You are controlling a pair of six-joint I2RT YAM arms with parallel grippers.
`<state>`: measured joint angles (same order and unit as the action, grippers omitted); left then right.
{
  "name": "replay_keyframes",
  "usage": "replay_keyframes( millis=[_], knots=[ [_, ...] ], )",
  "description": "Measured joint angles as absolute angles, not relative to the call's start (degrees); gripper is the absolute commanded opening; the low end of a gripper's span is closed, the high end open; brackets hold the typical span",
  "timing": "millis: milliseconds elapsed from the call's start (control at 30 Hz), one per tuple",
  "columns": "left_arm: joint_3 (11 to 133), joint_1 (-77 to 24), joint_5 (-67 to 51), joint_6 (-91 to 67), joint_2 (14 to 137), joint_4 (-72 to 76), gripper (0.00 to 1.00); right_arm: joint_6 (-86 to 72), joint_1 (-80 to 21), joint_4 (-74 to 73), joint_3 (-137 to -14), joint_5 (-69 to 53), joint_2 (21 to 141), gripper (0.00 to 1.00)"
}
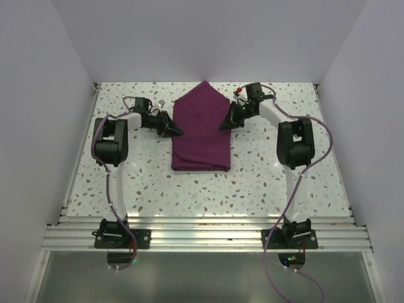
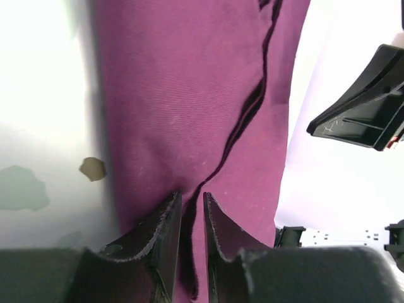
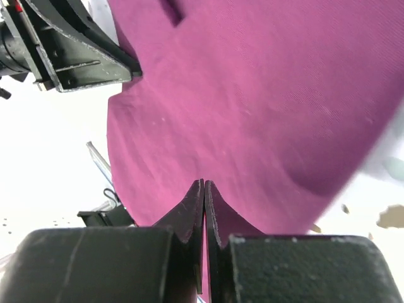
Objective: Prepare the surgical pack
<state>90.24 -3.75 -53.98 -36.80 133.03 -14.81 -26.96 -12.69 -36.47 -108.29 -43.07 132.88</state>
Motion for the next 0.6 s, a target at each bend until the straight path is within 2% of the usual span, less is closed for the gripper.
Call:
replay_keyframes(
  millis=[167,433,467,533,567,600],
  knots=[
    [89.30,-3.38,-53.54,-36.82,133.12,-14.44,0.25,-26.98,-10.63,-33.58,-101.47,-42.81,132.25,0.00],
    [89.54,-2.63,-54.15,-37.21,133.12,-11.68,0.42,-27.77,-9.26,-33.34,-103.18,-42.96,136.22,0.00],
    [89.54,-2.55,-54.04,-37.43,133.03,-10.52,0.46,-27.97,-9.26,-32.80,-103.59,-42.54,136.22,0.06],
    [89.12,-2.20,-53.21,-38.96,132.66,-6.04,0.48,-29.47,-9.32,-30.89,-104.47,-41.34,136.22,0.12],
    [89.10,-1.91,-52.56,-39.92,132.42,-3.95,0.49,-30.63,-9.26,-29.08,-104.75,-40.80,136.22,0.21],
    [89.10,-1.63,-51.90,-40.91,132.18,-1.74,0.49,-31.40,-9.21,-27.79,-104.92,-40.23,136.22,0.24]
  ],
)
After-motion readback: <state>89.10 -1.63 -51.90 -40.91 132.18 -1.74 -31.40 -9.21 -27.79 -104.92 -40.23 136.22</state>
